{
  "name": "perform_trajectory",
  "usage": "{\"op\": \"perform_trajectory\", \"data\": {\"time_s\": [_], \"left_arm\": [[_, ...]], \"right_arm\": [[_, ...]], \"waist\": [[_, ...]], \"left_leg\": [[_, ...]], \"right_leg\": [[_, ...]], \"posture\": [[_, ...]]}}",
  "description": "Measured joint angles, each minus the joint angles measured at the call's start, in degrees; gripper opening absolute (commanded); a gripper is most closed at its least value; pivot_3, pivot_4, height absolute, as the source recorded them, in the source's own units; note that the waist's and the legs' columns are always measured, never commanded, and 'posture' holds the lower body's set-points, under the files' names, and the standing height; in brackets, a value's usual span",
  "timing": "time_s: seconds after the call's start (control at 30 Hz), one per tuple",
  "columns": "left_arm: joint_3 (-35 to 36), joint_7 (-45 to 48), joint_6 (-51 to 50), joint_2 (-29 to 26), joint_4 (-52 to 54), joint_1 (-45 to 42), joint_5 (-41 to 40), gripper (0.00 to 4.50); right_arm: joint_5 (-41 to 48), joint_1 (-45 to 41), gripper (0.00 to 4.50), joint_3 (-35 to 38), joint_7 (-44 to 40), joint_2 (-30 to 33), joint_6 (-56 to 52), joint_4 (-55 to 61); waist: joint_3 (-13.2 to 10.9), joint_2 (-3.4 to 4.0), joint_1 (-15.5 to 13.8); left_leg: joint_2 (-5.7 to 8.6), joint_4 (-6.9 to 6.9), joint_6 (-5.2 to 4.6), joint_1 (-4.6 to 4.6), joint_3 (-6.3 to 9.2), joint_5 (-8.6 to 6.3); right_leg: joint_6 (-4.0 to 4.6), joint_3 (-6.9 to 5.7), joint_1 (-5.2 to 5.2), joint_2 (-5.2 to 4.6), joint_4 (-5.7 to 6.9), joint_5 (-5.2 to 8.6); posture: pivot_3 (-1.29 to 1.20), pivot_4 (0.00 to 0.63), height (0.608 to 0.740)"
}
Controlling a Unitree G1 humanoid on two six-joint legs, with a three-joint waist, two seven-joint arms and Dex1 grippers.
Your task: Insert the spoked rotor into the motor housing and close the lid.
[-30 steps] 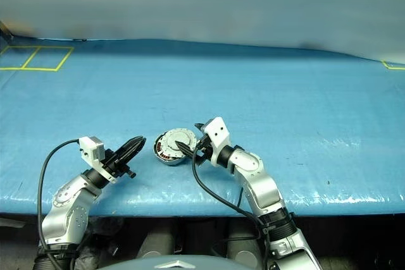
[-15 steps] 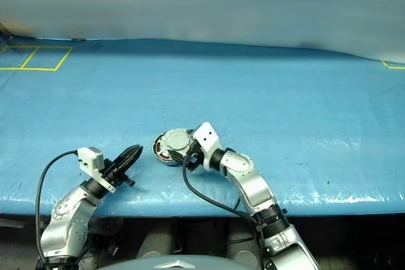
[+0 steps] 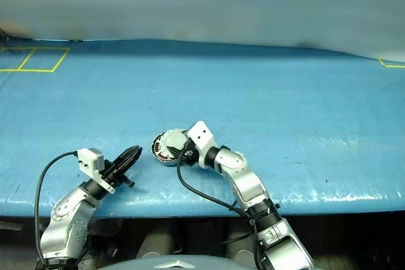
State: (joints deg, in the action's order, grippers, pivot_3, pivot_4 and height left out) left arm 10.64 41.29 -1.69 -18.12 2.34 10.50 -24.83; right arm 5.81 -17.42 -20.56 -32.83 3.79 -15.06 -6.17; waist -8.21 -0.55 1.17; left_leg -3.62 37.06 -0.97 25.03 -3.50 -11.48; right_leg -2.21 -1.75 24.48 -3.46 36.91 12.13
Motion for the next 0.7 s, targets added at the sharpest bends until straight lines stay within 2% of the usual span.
{"op": "perform_trajectory", "data": {"time_s": [0.5,0.7], "left_arm": [[-1.2,0.0,0.5,0.1,0.0,0.4,0.1,0.56],[-1.2,-0.1,0.5,0.1,0.0,0.6,0.1,0.56]], "right_arm": [[0.0,0.3,3.01,-2.0,3.3,-3.2,-13.1,8.8],[-2.9,0.3,3.01,-6.2,5.5,-3.2,-16.3,11.6]], "waist": [[0.0,0.00,0.1],[0.0,0.01,0.2]], "left_leg": [[-0.01,-0.01,0.01,0.24,0.07,-0.01],[-0.01,-0.03,0.03,0.27,0.12,-0.01]], "right_leg": [[0.04,-0.10,0.18,-0.02,-0.04,0.00],[0.07,-0.17,0.21,-0.03,-0.04,0.02]], "posture": [[0.00,0.150,0.740],[0.00,0.150,0.740]]}}
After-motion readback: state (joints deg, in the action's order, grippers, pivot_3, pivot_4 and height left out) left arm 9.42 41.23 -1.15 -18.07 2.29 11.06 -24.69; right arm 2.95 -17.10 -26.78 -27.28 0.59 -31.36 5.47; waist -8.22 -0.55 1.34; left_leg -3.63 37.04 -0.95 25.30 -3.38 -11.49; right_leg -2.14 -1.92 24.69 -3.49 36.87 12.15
